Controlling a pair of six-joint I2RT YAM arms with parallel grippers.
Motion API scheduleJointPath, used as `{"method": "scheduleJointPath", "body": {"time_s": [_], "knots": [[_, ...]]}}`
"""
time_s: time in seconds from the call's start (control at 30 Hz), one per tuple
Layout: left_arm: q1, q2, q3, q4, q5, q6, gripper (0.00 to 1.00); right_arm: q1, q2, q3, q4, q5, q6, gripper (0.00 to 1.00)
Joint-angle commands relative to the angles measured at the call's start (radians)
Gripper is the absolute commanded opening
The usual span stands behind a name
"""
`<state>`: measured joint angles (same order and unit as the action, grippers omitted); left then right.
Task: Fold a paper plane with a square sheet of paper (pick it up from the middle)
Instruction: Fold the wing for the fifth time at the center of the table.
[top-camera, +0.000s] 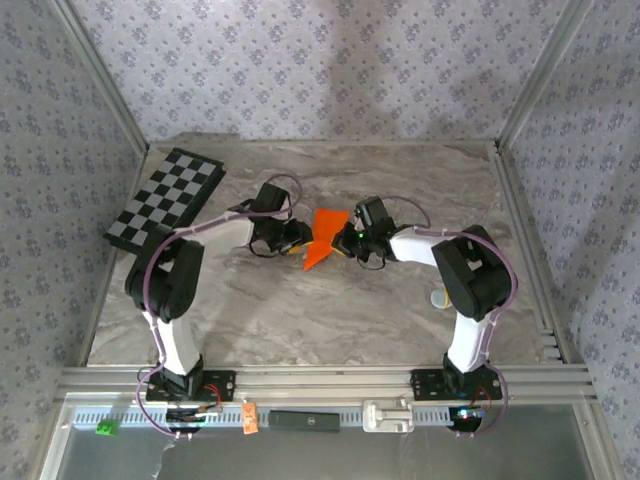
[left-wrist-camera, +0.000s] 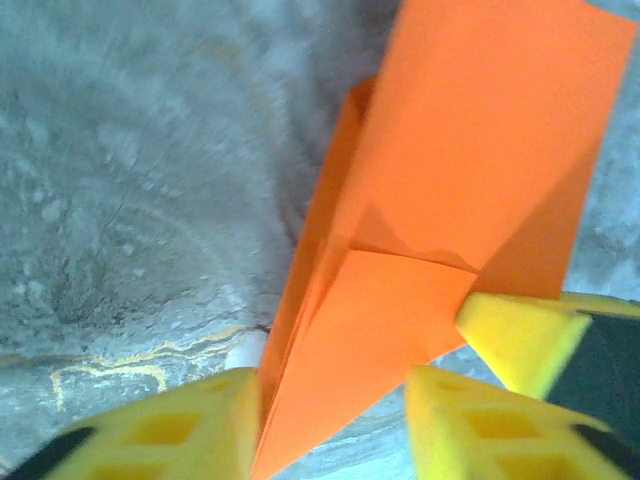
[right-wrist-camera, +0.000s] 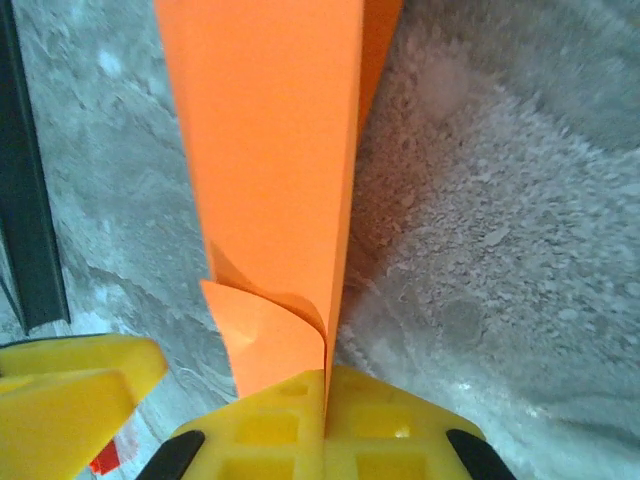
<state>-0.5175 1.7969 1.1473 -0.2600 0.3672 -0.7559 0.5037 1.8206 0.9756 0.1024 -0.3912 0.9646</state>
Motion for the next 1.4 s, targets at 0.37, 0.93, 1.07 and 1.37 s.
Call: {"method": "scheduleJointPath", "body": {"time_s": [0.37,0.93,1.07,1.37], "knots": [[-0.212,-0.15,-0.196,0.313,-0.25,0.593,0.74,-0.018,-0.151,-0.017,-0.182,0.124,0.151,0.02],[-0.277,0.002,-0.175,0.451,-0.242,1.087,0.51,-0.05,-0.155,-0.018,-0.21,0.069,0.239,0.02],[-0.277,0.025,-0.172,0.476,-0.25,1.113,0.44,-0.053,-0.156,-0.021,-0.214,0.062,0.244,0.02],[-0.26,0.058,-0.167,0.493,-0.226,1.076,0.29,-0.053,-0.14,-0.017,-0.214,0.026,0.262,0.05]]}}
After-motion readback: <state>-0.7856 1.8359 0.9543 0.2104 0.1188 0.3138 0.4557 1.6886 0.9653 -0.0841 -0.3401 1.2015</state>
